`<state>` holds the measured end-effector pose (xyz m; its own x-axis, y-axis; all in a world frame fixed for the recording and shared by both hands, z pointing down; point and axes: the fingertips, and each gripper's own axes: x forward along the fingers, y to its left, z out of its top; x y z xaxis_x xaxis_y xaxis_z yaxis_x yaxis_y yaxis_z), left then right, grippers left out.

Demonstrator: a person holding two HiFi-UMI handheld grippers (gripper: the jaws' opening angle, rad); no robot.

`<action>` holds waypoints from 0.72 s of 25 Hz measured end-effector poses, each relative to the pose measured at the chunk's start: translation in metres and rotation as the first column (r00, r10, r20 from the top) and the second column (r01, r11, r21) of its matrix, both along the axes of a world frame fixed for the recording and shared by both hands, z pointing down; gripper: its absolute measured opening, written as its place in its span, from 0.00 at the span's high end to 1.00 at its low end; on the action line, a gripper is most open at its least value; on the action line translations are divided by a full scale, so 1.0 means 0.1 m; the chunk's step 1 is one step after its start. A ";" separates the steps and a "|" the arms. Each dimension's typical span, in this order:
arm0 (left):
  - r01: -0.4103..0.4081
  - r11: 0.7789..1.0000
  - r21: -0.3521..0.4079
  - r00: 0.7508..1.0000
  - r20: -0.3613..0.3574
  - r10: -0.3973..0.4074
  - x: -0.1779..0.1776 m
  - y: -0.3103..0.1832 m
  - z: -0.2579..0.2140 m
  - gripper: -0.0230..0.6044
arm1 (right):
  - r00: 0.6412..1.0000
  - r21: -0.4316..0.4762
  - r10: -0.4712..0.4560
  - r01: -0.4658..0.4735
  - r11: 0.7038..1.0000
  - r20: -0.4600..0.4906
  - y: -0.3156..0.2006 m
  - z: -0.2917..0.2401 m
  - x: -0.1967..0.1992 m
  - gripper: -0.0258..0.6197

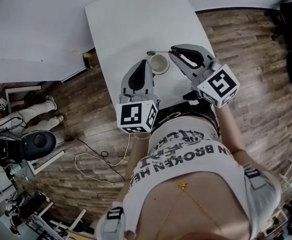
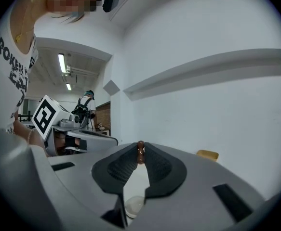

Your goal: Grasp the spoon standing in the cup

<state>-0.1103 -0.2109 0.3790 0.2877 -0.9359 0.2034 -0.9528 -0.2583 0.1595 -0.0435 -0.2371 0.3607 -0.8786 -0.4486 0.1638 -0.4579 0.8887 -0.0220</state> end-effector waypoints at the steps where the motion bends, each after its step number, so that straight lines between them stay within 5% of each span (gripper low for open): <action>1: 0.001 1.000 0.005 1.000 0.001 -0.001 0.00 0.00 -0.02 0.97 | 1.000 0.011 0.001 -0.001 1.000 0.010 0.00 -0.05 0.00 0.90; 18: 0.012 0.999 0.030 1.000 0.009 -0.012 0.00 0.01 -0.14 0.97 | 0.998 0.067 -0.001 -0.003 0.998 0.066 0.05 -0.36 -0.02 0.90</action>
<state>-0.1102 -0.2100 0.3650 0.2748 -0.9449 0.1778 -0.9572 -0.2515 0.1429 -0.0452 -0.2326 0.3250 -0.8861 -0.4574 0.0748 -0.4583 0.8888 0.0068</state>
